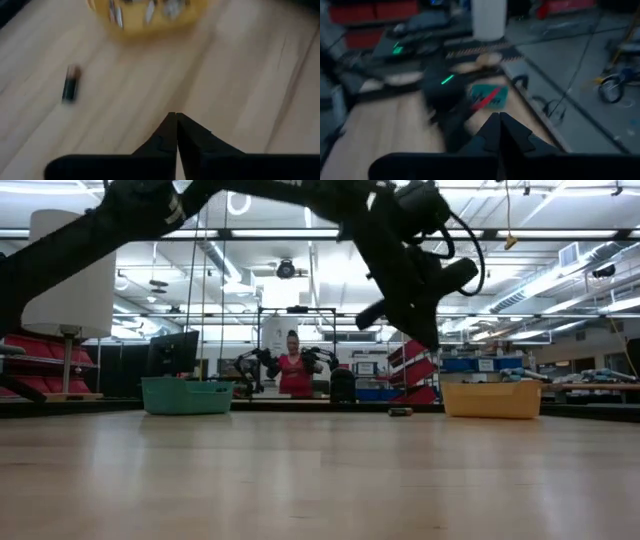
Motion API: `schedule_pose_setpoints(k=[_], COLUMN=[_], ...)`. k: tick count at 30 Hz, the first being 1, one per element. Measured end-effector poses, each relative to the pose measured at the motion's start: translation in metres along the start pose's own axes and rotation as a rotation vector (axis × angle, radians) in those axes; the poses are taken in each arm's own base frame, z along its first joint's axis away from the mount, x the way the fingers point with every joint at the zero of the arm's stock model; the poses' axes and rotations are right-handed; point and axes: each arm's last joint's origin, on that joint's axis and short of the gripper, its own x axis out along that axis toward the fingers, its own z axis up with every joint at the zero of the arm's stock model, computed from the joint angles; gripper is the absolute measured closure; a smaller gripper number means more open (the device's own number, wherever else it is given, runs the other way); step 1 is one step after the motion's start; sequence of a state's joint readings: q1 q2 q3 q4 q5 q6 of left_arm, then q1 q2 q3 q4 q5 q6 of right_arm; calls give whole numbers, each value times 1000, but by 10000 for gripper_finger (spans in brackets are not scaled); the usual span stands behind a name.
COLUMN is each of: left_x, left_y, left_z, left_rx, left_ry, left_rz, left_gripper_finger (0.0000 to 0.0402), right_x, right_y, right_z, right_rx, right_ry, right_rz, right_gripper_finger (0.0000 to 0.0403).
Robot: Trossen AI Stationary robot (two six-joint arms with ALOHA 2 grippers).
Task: Sort batteries
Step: Put the black battery into the blue bin
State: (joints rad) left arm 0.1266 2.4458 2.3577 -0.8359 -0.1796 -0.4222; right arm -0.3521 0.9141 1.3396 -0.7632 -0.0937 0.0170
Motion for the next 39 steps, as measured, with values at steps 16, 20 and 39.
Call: schedule_pose_setpoints(k=[16,20,39], left_x=[-34,-37,-100], left_y=[-41,-49,61], left_z=[-41,-47,-121], left_rx=[509,571,186], left_ry=[178,193,231], left_rz=[123,113,243], left_gripper_finger=[388,388,387], right_x=[104,100,146], right_y=[-24,-24,-115], right_z=[-1,3,-48], right_rx=[278,359,-31], right_ry=[78,28,371], right_rz=[-225,-235,-27], right_gripper_finger=[373,368,337])
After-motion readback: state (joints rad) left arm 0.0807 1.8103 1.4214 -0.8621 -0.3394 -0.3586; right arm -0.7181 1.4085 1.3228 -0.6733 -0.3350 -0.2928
